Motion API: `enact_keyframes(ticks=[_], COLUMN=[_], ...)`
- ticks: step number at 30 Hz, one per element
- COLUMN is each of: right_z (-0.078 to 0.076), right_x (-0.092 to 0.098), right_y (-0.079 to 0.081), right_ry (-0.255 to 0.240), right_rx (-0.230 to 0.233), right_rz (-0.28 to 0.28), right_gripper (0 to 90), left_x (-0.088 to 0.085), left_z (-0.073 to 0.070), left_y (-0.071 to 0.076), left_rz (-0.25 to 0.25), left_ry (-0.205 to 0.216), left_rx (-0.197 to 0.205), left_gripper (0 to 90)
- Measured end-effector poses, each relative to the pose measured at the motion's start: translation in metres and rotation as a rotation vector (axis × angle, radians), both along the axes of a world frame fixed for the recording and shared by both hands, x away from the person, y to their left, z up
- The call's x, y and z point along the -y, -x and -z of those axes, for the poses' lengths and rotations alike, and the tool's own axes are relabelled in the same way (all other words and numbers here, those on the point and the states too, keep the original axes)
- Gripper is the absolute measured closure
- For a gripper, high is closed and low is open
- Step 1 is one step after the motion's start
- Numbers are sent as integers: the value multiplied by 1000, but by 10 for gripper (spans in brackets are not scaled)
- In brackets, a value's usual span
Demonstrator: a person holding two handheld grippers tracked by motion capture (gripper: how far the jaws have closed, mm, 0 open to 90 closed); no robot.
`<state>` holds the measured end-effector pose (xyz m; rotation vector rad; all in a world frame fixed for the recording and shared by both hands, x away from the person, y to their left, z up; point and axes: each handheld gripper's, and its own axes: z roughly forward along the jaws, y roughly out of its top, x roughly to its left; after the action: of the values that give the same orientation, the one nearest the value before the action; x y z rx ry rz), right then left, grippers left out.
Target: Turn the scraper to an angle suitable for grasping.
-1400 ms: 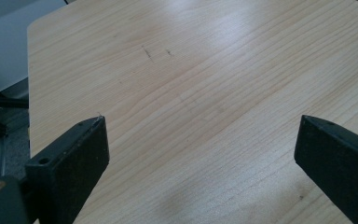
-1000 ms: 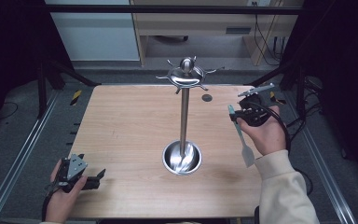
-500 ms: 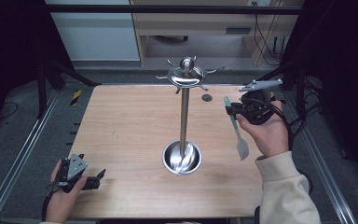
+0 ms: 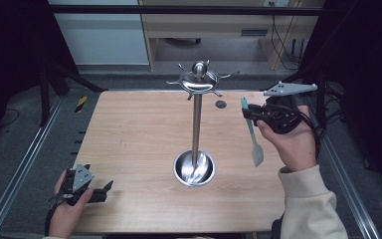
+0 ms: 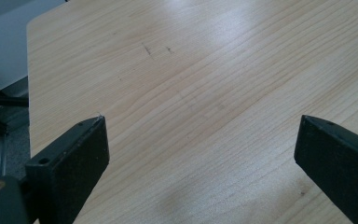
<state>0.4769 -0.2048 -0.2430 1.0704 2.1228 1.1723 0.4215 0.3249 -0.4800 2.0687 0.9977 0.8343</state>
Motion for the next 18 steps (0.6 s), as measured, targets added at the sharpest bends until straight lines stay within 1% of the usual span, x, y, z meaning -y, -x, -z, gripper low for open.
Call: enact_keyframes(ticks=[3, 5, 6, 8, 9, 13, 15, 18], right_z=[-3, -5, -8, -9, -10, -12, -13, -15], right_x=[2, 2, 2, 2, 2, 3, 3, 3], right_y=[6, 7, 11, 12, 14, 20, 21, 24], right_ry=[-21, -24, -32, -36, -45, -46, -54, -63], right_rx=[24, 31, 48, 51, 57, 85, 85, 98], right_rz=[-12, -15, -24, -29, -37, -47, -50, -55], right_gripper=[743, 743, 743, 742, 743, 742, 743, 742], left_x=[0, 0, 0, 0, 0, 0, 0, 1], left_z=[0, 0, 0, 0, 0, 0, 0, 0], left_y=[0, 0, 0, 0, 0, 0, 0, 0], left_rz=[1, 1, 1, 2, 2, 2, 3, 4], left_ry=[-1, -2, -2, -3, -3, -2, -3, -3], left_rx=[-1, -2, -2, -2, -2, -2, -4, -3], left_gripper=[29, 29, 29, 29, 29, 29, 29, 29])
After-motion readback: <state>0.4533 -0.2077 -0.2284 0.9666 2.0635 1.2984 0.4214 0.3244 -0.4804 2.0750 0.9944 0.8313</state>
